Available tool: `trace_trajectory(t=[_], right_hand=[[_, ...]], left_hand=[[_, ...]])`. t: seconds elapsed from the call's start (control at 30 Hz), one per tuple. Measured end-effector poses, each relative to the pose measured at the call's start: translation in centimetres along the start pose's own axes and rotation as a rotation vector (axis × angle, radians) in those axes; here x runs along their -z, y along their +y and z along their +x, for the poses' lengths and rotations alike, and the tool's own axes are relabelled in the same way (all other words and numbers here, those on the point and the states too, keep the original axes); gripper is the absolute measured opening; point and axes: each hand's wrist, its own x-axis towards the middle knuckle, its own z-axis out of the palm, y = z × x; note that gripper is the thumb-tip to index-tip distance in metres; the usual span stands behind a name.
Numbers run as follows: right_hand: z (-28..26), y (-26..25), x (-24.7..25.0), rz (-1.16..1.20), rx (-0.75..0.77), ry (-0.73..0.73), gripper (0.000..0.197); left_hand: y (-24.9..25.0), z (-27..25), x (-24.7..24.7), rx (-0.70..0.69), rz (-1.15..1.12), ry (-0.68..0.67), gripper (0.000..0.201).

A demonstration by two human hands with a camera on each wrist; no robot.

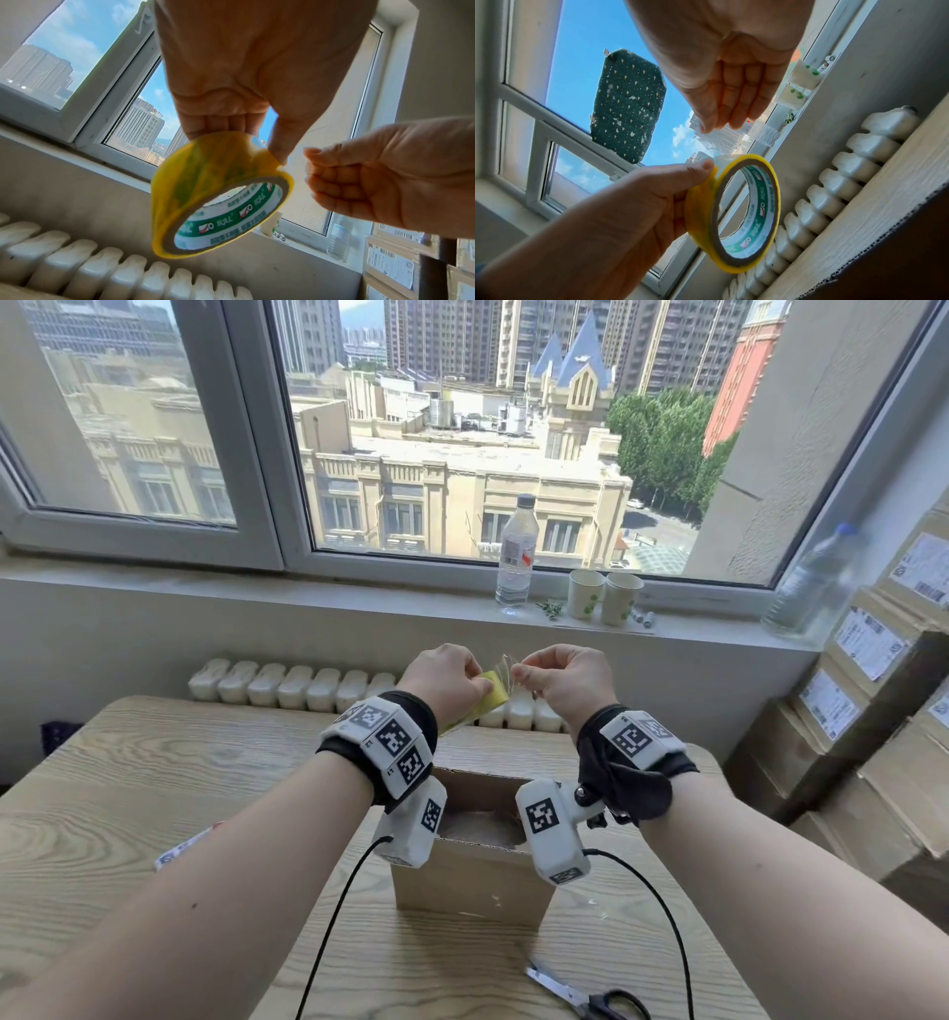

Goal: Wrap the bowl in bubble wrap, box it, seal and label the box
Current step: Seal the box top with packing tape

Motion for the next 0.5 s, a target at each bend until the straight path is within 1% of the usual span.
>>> trace_trajectory(t=[0.13, 0.23, 0.33, 0.43, 0.5], right_hand=[[-0.3, 0.0, -0.1, -0.023, 0.004, -0.01, 0.021], [-0.3, -0.1, -0.1, -0.019, 0.005, -0.019, 0.021], [-0.3, -0.2, -0.2, -0.032, 0.023, -0.047, 0.021], [-0.2, 0.3, -0.2, -0.041, 0.023, -0.063, 0.021], [-0.2, 0.7, -0.2, -0.059, 0.021, -0.098, 0.02]], left_hand=[[0.3, 0.0, 0.2, 0.009, 0.056, -0.009, 0.027], [0.4, -0.2, 0.5, 0.0, 0.066, -0.02, 0.023], [-0.1, -0.4, 0.5, 0.023, 0.117, -0.04, 0.021], [-0.7, -0.4, 0.4, 0.058, 0.023, -0.103, 0.016], [-0.9, -0.5, 0.5, 0.067, -0.01, -0.109, 0.011]])
